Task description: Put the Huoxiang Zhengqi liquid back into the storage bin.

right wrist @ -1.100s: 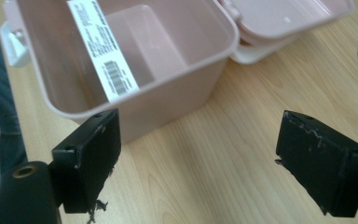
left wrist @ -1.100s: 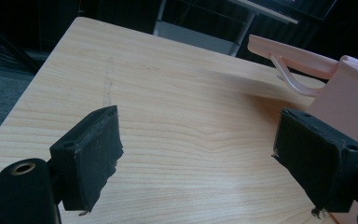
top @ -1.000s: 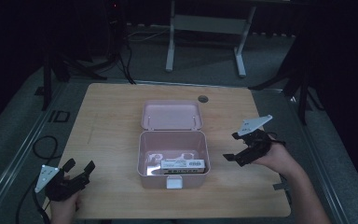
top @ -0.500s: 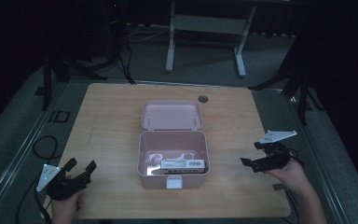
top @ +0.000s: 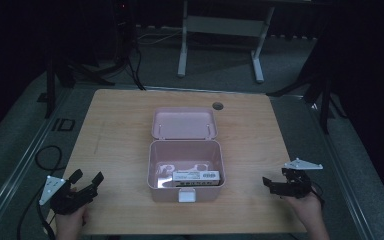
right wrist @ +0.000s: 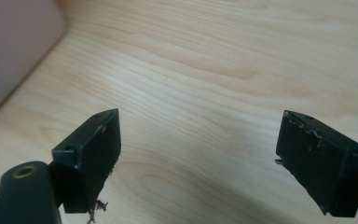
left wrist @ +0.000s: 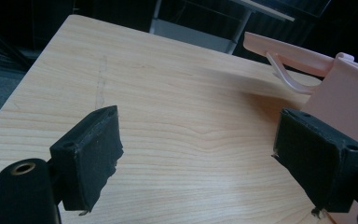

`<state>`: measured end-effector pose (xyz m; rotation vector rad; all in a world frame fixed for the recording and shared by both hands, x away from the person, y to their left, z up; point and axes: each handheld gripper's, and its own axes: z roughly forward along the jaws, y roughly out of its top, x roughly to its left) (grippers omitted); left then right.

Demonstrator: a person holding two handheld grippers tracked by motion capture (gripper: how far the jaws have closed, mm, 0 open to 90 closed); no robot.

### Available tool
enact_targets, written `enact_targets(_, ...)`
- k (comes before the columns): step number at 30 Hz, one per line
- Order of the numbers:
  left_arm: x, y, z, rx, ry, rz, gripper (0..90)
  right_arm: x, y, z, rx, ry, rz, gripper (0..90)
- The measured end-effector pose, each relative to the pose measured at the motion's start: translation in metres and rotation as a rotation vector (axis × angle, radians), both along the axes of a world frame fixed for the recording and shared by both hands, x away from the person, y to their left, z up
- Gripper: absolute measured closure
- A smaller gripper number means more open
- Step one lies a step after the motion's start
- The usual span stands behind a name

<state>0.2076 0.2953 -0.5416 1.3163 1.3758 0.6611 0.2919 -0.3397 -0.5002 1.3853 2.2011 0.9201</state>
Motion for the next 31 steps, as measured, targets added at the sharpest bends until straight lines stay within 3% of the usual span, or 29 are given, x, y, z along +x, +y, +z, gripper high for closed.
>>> enact_targets(6,0.000,-0.001,0.000,0.001,0.000,-0.004,15.2,-0.008,-0.001,-0.022,0.006,0.004,-0.114,14.0)
enact_targets(11,0.001,-0.001,0.000,-0.002,0.002,-0.004,15.2,-0.014,-0.003,-0.031,0.025,0.021,-0.182,14.0)
enact_targets(24,0.001,-0.001,0.000,-0.001,0.005,-0.004,15.2,-0.023,0.001,-0.043,0.023,0.047,-0.251,13.9)
enact_targets(31,0.002,-0.001,0.000,-0.001,0.005,-0.004,15.2,-0.027,0.001,-0.042,0.034,0.062,-0.254,13.7)
